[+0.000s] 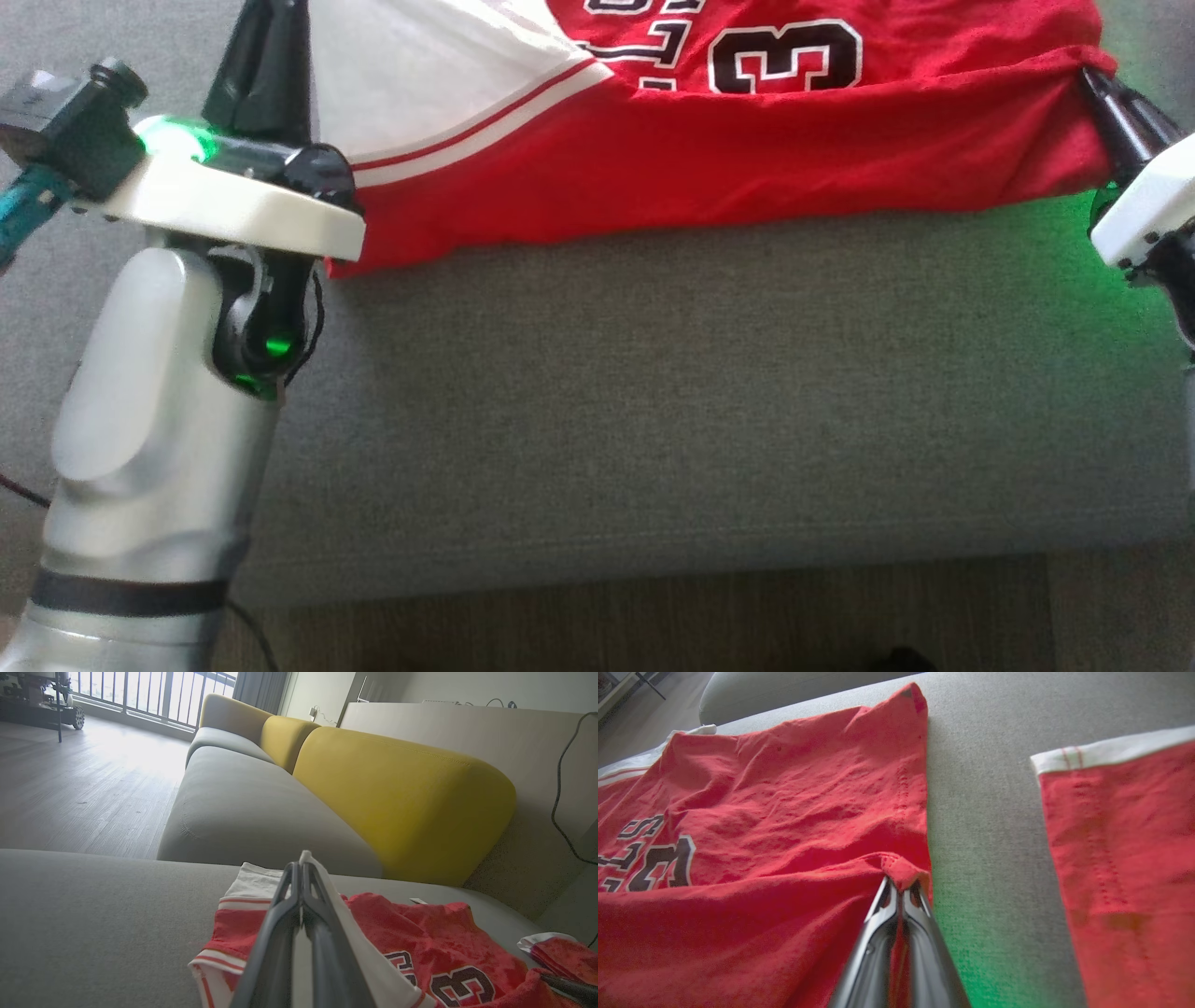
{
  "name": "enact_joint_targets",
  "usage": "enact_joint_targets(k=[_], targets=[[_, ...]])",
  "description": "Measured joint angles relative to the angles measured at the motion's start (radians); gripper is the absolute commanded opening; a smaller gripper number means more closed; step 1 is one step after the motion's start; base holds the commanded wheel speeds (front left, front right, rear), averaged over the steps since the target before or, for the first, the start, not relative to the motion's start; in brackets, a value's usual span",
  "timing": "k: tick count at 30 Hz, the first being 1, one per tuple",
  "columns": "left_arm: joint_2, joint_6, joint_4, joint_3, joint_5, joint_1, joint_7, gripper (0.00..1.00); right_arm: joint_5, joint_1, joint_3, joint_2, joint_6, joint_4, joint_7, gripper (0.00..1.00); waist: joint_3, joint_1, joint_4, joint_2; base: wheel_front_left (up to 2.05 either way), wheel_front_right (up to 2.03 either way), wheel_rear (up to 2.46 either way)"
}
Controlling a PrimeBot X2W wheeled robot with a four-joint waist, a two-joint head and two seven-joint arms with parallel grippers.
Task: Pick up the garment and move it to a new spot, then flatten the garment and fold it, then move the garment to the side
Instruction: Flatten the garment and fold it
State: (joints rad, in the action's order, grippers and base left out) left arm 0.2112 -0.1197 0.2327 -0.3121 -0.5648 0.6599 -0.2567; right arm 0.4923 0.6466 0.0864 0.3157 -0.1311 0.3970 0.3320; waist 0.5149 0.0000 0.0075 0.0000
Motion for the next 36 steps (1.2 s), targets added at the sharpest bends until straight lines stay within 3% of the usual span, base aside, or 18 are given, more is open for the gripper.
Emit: enact_joint_targets(k=[1, 2, 3, 10, 15, 18, 25, 33, 34, 36], targets=[[-0.002, -0.003, 0.012, 0.001, 0.001, 0.000, 0.000, 0.09, 0.000, 0.000, -0.003, 0.000, 0.000, 0.009, -0.009, 0.33, -0.003, 0.0000, -0.001, 0.0000, 0.00, 0.00, 0.00], [-0.004, -0.004, 0.029, 0.000, 0.005, 0.000, 0.000, 0.48, 0.000, 0.000, -0.004, 0.000, 0.000, 0.018, -0.018, 0.97, -0.006, 0.0000, -0.001, 0.0000, 0.00, 0.00, 0.00], [-0.008, -0.004, 0.048, 0.000, 0.009, -0.001, 0.000, 1.00, 0.000, 0.000, -0.006, -0.001, 0.000, 0.028, -0.028, 1.00, -0.010, 0.0000, -0.002, 0.0000, 0.00, 0.00, 0.00], [-0.057, 0.003, 0.049, 0.074, 0.028, -0.070, 0.000, 1.00, 0.046, -0.033, -0.024, -0.013, 0.000, 0.002, -0.114, 1.00, -0.060, 0.0000, -0.010, 0.0000, 0.00, 0.00, 0.00], [-0.068, 0.054, 0.043, 0.097, 0.035, -0.206, 0.001, 1.00, 0.090, -0.135, -0.059, -0.049, 0.000, -0.088, -0.134, 1.00, -0.087, -0.0001, -0.034, 0.0000, 0.00, 0.00, 0.00], [-0.092, 0.113, 0.044, 0.096, 0.024, -0.341, 0.040, 1.00, 0.109, -0.218, -0.088, -0.082, 0.000, -0.164, -0.134, 1.00, -0.103, -0.0001, -0.062, 0.0000, 0.00, 0.00, 0.00], [-0.088, 0.240, 0.060, 0.098, 0.066, -0.370, 0.096, 1.00, 0.109, -0.236, -0.099, -0.096, 0.000, -0.218, -0.130, 1.00, -0.115, -0.0001, -0.086, 0.0000, 0.00, 0.00, 0.00], [-0.087, 0.278, 0.065, 0.094, 0.062, -0.368, 0.176, 1.00, 0.117, -0.256, -0.092, -0.107, 0.000, -0.217, -0.116, 1.00, -0.111, -0.0001, -0.092, 0.0000, 0.00, 0.00, 0.00], [-0.086, 0.278, 0.066, 0.093, 0.062, -0.367, 0.185, 0.98, 0.124, -0.256, -0.093, -0.111, 0.000, -0.212, -0.107, 1.00, -0.110, -0.0001, -0.090, 0.0000, 0.00, 0.00, 0.00], [-0.086, 0.285, 0.064, 0.093, 0.062, -0.365, 0.188, 0.44, 0.124, -0.256, -0.091, -0.113, 0.000, -0.199, -0.100, 1.00, -0.107, -0.0001, -0.084, 0.0001, 0.00, 0.00, 0.00]])
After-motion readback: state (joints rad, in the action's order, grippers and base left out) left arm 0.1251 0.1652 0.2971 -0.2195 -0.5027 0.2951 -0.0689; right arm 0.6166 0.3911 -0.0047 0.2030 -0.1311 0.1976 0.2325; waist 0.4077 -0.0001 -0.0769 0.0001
